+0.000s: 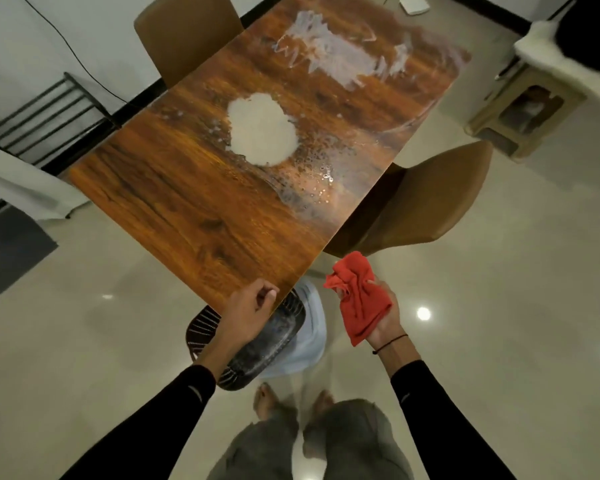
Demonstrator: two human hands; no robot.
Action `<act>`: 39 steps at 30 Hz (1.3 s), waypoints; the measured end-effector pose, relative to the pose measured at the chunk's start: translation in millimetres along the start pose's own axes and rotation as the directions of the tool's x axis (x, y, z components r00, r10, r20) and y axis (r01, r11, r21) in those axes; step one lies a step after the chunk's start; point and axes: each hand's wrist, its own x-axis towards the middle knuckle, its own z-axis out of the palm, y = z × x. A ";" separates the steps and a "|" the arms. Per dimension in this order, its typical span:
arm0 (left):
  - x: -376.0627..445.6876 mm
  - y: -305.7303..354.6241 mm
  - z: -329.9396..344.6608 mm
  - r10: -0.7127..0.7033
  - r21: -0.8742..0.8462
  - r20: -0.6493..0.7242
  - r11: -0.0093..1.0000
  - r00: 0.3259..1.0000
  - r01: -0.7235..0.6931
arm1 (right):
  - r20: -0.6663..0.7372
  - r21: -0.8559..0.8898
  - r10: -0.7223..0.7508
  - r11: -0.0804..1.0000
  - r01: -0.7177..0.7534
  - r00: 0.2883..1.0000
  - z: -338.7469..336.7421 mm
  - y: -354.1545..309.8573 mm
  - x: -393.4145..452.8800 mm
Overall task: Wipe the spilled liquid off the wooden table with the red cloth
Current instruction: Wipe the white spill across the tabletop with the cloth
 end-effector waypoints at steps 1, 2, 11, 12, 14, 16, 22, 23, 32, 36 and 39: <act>2.9 0.2 0.3 -0.013 0.001 0.008 1.000 1.000 0.013 | -0.003 0.014 0.002 1.000 -0.002 1.000 2.2 -3.5 2.3; 7.2 1.0 1.5 -0.025 0.002 0.009 1.000 1.000 0.025 | -0.013 0.031 0.005 0.999 -0.005 1.000 6.7 -7.7 5.6; 68.3 23.8 34.7 -0.245 -0.115 -0.176 0.967 0.953 0.227 | -0.009 -0.234 0.187 0.955 -0.184 0.982 56.4 -70.4 89.1; 74.2 28.4 41.8 -0.278 -0.125 -0.222 0.959 0.935 0.255 | -0.024 -0.289 0.206 0.935 -0.204 0.978 62.4 -79.9 100.8; 87.1 39.8 57.5 -0.335 -0.161 -0.298 0.941 0.894 0.299 | -0.010 -0.346 0.257 0.906 -0.244 0.966 73.2 -102.0 121.9; 100.3 53.2 71.8 -0.401 -0.240 -0.328 0.911 0.855 0.335 | 0.031 -0.343 0.306 0.897 -0.277 0.952 85.1 -126.3 141.1; 135.6 85.3 96.3 -0.517 -0.378 -0.402 0.846 0.756 0.377 | -0.026 -0.537 0.439 0.752 -0.383 0.898 108.1 -167.3 190.8; 139.3 87.6 96.9 -0.536 -0.398 -0.411 0.833 0.737 0.384 | -0.035 -0.567 0.422 0.738 -0.366 0.906 110.6 -167.4 197.8; 180.1 48.5 85.9 -0.615 -0.406 -0.561 0.788 0.554 0.463 | 0.662 -0.458 0.422 -0.427 0.780 0.619 112.6 -95.5 227.8; 198.4 22.3 87.5 -0.598 -0.393 -0.686 0.784 0.415 0.481 | 0.498 0.175 0.785 -0.507 0.844 0.369 84.3 -48.2 255.0; 206.8 13.8 88.9 -0.597 -0.362 -0.702 0.769 0.389 0.526 | 0.451 0.227 0.814 -0.502 0.835 0.366 76.6 -34.5 273.1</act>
